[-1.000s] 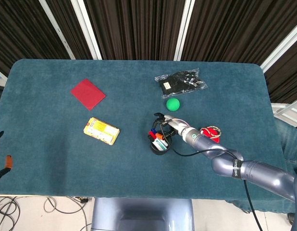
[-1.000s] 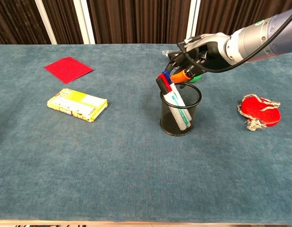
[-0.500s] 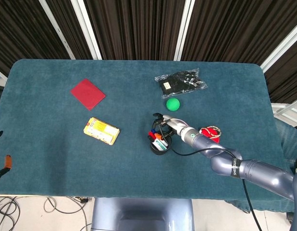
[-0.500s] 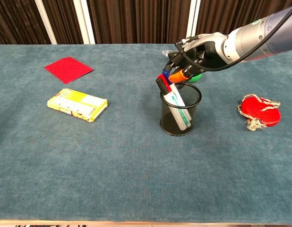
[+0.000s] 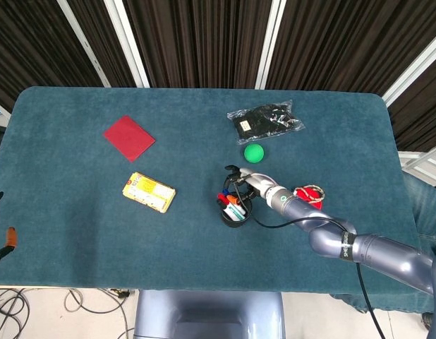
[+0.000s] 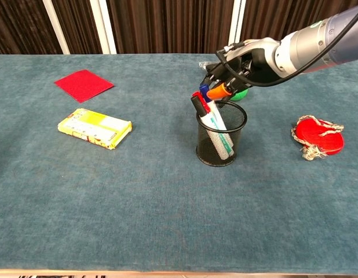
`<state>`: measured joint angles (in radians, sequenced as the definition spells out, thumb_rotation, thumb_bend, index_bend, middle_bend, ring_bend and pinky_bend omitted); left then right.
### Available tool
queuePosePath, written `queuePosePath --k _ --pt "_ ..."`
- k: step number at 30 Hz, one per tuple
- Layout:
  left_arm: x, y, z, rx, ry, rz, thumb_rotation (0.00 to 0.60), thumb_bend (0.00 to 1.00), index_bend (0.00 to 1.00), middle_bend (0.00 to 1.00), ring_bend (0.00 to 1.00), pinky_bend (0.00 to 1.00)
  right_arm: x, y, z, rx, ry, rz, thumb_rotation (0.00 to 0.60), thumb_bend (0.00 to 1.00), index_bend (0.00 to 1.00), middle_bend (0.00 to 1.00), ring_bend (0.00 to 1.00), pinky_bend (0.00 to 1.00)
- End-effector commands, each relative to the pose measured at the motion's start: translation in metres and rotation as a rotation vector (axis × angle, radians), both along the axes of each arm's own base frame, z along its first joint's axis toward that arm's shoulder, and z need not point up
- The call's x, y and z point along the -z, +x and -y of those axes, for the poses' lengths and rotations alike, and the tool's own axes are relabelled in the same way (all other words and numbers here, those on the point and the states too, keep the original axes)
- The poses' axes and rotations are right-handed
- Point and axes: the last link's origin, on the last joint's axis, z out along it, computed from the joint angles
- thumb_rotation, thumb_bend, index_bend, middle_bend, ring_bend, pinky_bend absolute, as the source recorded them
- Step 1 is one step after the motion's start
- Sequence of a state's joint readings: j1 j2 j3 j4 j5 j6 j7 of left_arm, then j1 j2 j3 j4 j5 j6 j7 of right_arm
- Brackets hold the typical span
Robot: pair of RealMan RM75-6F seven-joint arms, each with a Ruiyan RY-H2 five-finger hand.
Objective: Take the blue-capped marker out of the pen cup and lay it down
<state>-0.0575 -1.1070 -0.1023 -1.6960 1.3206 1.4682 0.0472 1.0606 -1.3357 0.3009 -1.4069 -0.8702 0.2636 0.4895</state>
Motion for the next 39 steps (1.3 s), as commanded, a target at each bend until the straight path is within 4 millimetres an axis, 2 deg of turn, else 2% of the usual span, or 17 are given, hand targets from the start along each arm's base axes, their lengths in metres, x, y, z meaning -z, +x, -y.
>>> queuePosePath --k 1,6,8,17,23,26,30,35,39 --pt "0.000 0.000 0.000 -0.001 0.000 0.000 0.600 0.51 0.07 0.00 0.00 0.00 -0.004 0.000 0.000 0.003 -0.008 0.007 0.600 0.53 0.57 0.00 0.00 0.20" --pt "0.000 0.000 0.000 0.000 -0.002 -0.002 0.600 0.51 0.07 0.00 0.00 0.00 -0.021 0.000 0.001 0.005 -0.036 0.025 0.600 0.53 0.57 0.00 0.00 0.20" --pt "0.000 0.000 0.000 -0.004 0.000 0.000 0.600 0.51 0.07 0.00 0.00 0.00 -0.051 0.001 0.003 0.017 -0.095 0.062 0.600 0.53 0.57 0.00 0.00 0.20" --pt "0.000 0.000 0.000 -0.007 0.006 0.004 0.600 0.51 0.07 0.00 0.00 0.00 -0.127 -0.012 -0.004 0.050 -0.212 0.104 0.600 0.53 0.57 0.00 0.00 0.20" --pt "0.000 0.001 0.001 -0.010 0.008 0.007 0.600 0.51 0.07 0.00 0.00 0.00 -0.159 -0.028 -0.013 0.096 -0.236 0.102 0.600 0.53 0.57 0.00 0.00 0.20" --pt "0.000 0.001 0.001 -0.011 0.009 0.007 0.600 0.51 0.07 0.00 0.00 0.00 -0.163 -0.037 -0.019 0.115 -0.215 0.084 0.600 0.53 0.57 0.00 0.00 0.20" --pt "0.000 0.001 0.001 -0.014 0.007 0.010 0.600 0.51 0.07 0.00 0.00 0.00 -0.158 -0.047 -0.027 0.141 -0.168 0.071 0.600 0.53 0.57 0.00 0.00 0.20" --pt "0.000 0.001 0.001 -0.019 0.011 0.011 0.600 0.51 0.07 0.00 0.00 0.00 -0.132 -0.057 -0.033 0.161 -0.093 0.073 0.600 0.53 0.57 0.00 0.00 0.20" --pt "0.000 0.000 0.001 -0.022 0.010 0.011 0.600 0.51 0.07 0.00 0.00 0.00 -0.106 -0.065 -0.030 0.144 -0.051 0.032 0.600 0.52 0.57 0.00 0.00 0.20"
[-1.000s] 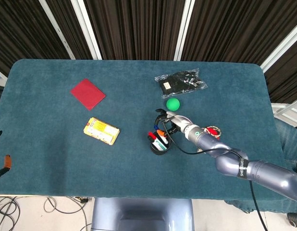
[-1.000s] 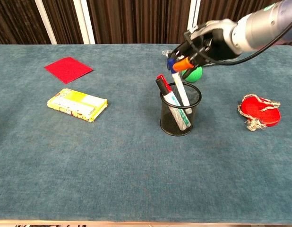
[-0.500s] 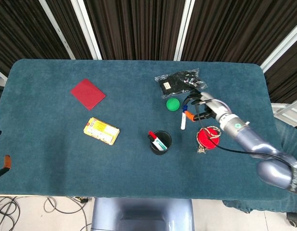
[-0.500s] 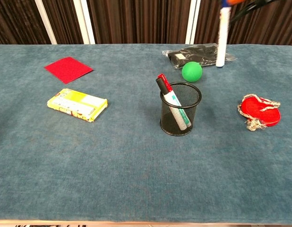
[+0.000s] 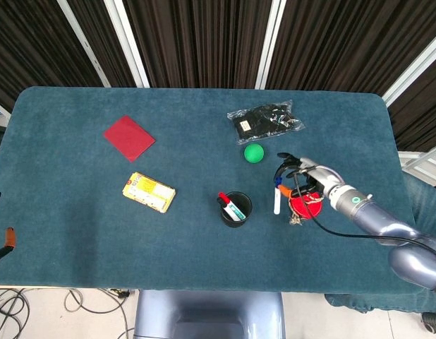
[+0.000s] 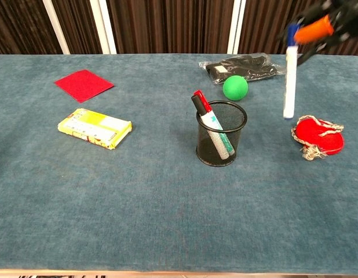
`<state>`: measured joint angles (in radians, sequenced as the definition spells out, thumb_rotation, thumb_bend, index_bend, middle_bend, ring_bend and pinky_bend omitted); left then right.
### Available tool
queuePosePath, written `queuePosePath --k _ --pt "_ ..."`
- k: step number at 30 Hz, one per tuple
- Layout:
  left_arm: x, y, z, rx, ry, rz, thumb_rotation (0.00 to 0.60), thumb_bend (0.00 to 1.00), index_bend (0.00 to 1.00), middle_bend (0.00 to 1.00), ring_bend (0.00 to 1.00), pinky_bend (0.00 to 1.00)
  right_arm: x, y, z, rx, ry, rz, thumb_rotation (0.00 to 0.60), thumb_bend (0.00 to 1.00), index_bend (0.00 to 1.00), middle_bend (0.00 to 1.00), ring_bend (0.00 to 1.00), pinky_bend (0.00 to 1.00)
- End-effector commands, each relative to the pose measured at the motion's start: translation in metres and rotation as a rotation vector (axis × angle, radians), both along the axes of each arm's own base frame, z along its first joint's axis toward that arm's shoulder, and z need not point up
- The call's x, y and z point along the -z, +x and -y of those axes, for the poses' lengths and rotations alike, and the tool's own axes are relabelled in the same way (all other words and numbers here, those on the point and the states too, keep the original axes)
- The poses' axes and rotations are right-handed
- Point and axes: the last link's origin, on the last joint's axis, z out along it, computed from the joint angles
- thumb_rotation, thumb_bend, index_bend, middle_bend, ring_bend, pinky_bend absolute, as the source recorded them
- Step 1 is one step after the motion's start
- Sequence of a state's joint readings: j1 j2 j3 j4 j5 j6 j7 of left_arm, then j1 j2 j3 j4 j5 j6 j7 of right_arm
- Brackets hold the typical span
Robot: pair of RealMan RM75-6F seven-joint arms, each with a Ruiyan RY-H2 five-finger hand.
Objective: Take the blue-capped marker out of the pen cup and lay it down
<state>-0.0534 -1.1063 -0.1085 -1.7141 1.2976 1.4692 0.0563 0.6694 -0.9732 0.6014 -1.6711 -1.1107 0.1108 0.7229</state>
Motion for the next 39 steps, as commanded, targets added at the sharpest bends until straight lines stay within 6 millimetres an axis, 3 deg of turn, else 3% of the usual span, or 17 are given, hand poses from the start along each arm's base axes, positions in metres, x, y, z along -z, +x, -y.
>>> queuePosePath --k 1,10,13,16,19,24,31,35,39 --pt "0.000 0.000 0.000 0.001 0.000 -0.001 0.600 0.51 0.07 0.00 0.00 0.00 0.024 -0.010 0.004 -0.017 0.042 -0.047 0.600 0.52 0.57 0.00 0.00 0.20" --pt "0.001 0.001 -0.001 0.000 -0.003 -0.004 0.600 0.51 0.07 0.00 0.00 0.00 0.067 -0.021 0.009 -0.044 0.155 -0.160 0.600 0.45 0.46 0.00 0.00 0.20" --pt "0.000 0.001 -0.001 0.002 0.003 -0.002 0.600 0.51 0.07 0.00 0.00 0.00 0.075 -0.022 0.014 -0.072 0.164 -0.209 0.600 0.38 0.34 0.00 0.00 0.20" --pt "-0.001 0.001 -0.002 0.002 0.009 0.001 0.600 0.51 0.07 0.00 0.00 0.00 0.077 -0.023 0.020 -0.082 0.157 -0.240 0.600 0.27 0.08 0.00 0.00 0.19" --pt "-0.001 0.001 -0.002 0.004 0.008 0.003 0.600 0.51 0.07 0.00 0.00 0.00 0.076 -0.020 0.026 -0.080 0.127 -0.238 0.600 0.18 0.00 0.00 0.00 0.17" --pt "-0.001 0.001 -0.001 0.004 0.007 0.003 0.600 0.51 0.07 0.00 0.00 0.00 0.059 -0.015 0.037 -0.090 -0.002 -0.219 0.600 0.15 0.00 0.00 0.00 0.17" --pt "-0.001 0.002 -0.001 0.007 0.006 0.001 0.600 0.51 0.07 0.00 0.00 0.00 0.007 -0.018 0.031 -0.115 -0.221 -0.269 0.600 0.15 0.00 0.00 0.00 0.17" --pt "-0.002 0.002 -0.001 0.009 0.010 -0.002 0.600 0.51 0.07 0.00 0.00 0.00 -0.024 -0.036 0.009 -0.170 -0.410 -0.411 0.600 0.15 0.00 0.00 0.00 0.17" --pt "-0.001 0.001 -0.001 0.007 0.010 -0.006 0.600 0.51 0.07 0.00 0.00 0.00 -0.039 -0.064 -0.040 -0.210 -0.611 -0.618 0.600 0.15 0.00 0.00 0.00 0.17"
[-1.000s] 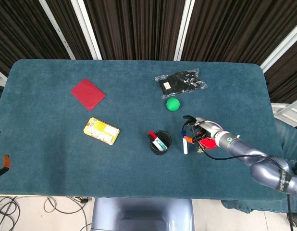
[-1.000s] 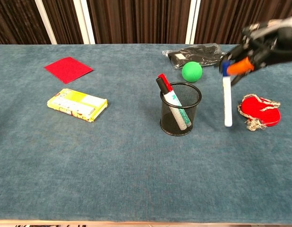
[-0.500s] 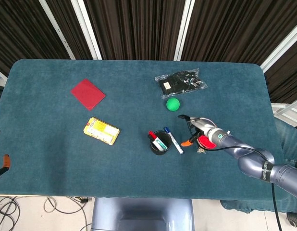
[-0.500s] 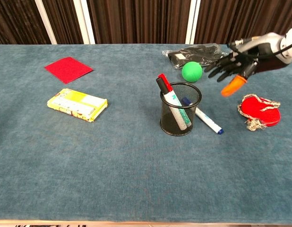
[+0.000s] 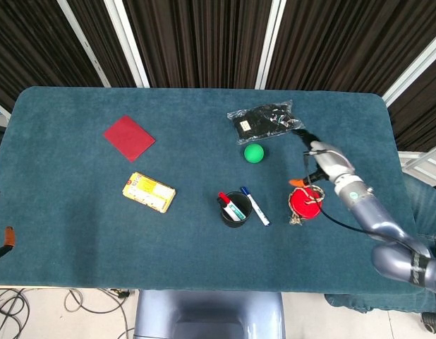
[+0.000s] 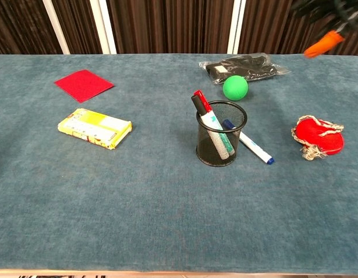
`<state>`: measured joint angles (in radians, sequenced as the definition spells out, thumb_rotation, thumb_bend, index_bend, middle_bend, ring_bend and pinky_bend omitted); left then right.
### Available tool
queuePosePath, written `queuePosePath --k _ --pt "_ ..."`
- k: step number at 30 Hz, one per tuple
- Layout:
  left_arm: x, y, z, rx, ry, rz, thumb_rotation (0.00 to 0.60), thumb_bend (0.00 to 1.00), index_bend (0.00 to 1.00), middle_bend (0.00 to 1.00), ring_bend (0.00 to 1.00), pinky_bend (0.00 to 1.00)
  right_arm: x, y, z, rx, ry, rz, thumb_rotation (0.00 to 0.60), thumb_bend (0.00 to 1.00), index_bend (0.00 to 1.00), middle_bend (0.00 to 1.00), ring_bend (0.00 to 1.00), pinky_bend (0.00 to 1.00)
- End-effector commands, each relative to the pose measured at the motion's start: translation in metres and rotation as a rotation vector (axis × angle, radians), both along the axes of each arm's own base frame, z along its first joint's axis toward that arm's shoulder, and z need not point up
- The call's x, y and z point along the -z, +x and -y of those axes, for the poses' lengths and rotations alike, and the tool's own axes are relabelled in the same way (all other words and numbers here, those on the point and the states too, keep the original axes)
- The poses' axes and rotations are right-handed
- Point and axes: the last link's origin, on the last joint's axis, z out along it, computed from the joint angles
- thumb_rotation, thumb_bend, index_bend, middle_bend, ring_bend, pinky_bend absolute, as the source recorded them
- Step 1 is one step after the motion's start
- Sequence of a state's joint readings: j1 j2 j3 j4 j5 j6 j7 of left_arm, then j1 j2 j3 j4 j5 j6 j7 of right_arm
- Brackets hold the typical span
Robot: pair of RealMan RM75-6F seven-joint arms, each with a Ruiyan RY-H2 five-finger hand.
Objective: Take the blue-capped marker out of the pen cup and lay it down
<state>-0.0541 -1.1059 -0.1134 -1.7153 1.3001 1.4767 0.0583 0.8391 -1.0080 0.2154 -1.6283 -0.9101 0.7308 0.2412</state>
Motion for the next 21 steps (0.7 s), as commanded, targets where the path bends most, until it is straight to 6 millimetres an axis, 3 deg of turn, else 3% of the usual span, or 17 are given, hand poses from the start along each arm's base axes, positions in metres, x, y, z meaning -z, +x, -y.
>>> queuePosePath --k 1,8,14,17,21 --pt "0.000 0.000 0.000 0.001 -0.001 -0.005 0.600 0.51 0.07 0.00 0.00 0.00 -0.026 -0.046 -0.073 -0.018 -0.260 -0.280 0.600 0.16 0.00 0.00 0.00 0.17" --pt "0.003 0.001 0.002 0.011 -0.008 -0.024 0.600 0.51 0.07 0.00 0.00 0.00 -0.009 -0.087 -0.153 -0.004 -0.321 -0.383 0.600 0.21 0.00 0.00 0.00 0.17" --pt "0.002 0.001 0.002 0.011 -0.002 -0.024 0.600 0.51 0.07 0.00 0.00 0.00 0.015 -0.120 -0.199 0.012 -0.401 -0.468 0.600 0.21 0.00 0.00 0.00 0.17" --pt "0.002 0.001 0.002 0.014 -0.001 -0.031 0.600 0.51 0.07 0.00 0.00 0.00 0.026 -0.130 -0.209 0.012 -0.408 -0.495 0.600 0.21 0.00 0.00 0.00 0.17" --pt "0.002 0.000 0.002 0.014 -0.006 -0.035 0.600 0.51 0.07 0.00 0.00 0.00 0.030 -0.134 -0.207 0.001 -0.414 -0.532 0.600 0.21 0.00 0.00 0.00 0.17"
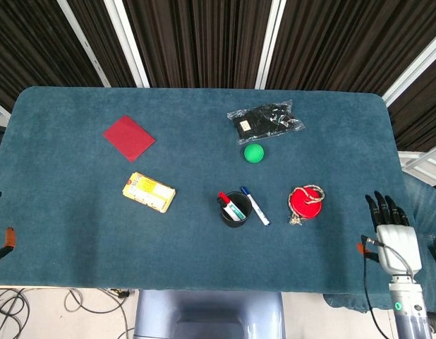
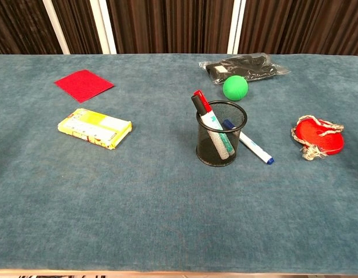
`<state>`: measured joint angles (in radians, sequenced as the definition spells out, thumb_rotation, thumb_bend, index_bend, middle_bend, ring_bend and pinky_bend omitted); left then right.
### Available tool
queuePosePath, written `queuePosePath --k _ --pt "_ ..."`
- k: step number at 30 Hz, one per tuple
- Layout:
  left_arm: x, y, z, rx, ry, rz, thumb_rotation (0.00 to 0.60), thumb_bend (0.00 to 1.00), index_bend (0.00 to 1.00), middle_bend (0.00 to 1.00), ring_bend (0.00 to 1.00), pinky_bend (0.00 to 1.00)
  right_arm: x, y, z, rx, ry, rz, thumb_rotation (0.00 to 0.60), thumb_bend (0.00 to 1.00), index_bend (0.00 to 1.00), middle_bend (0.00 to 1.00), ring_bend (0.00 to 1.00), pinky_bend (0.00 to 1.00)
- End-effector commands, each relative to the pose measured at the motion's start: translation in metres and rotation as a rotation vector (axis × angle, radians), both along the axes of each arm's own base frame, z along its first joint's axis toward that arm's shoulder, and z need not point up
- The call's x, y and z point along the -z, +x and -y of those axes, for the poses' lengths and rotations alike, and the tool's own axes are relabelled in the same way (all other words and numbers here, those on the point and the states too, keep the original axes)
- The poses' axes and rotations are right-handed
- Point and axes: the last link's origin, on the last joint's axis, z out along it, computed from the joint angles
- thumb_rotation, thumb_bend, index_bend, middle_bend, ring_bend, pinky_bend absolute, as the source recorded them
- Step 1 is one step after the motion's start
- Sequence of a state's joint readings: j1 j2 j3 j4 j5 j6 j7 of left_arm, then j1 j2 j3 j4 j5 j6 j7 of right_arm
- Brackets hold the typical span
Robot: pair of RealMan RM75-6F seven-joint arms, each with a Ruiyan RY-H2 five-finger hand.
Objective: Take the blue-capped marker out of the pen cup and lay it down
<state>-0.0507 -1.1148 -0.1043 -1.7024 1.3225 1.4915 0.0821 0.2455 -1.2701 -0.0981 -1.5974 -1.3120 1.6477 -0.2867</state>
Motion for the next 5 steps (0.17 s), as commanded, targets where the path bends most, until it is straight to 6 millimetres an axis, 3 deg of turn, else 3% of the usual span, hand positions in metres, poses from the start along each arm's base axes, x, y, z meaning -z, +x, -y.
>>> queuePosePath --k 1,5 --pt "0.0001 -0.0003 0.0000 -0.001 -0.002 -0.002 0.600 0.51 0.07 0.00 0.00 0.00 0.0052 -0.0029 -0.0041 0.003 -0.010 -0.028 0.600 0.21 0.00 0.00 0.00 0.17" --pt "0.0001 -0.0002 0.0000 0.002 -0.002 -0.004 0.600 0.51 0.07 0.00 0.00 0.00 0.0074 -0.0020 -0.0027 0.004 -0.008 -0.023 0.600 0.21 0.00 0.00 0.00 0.17"
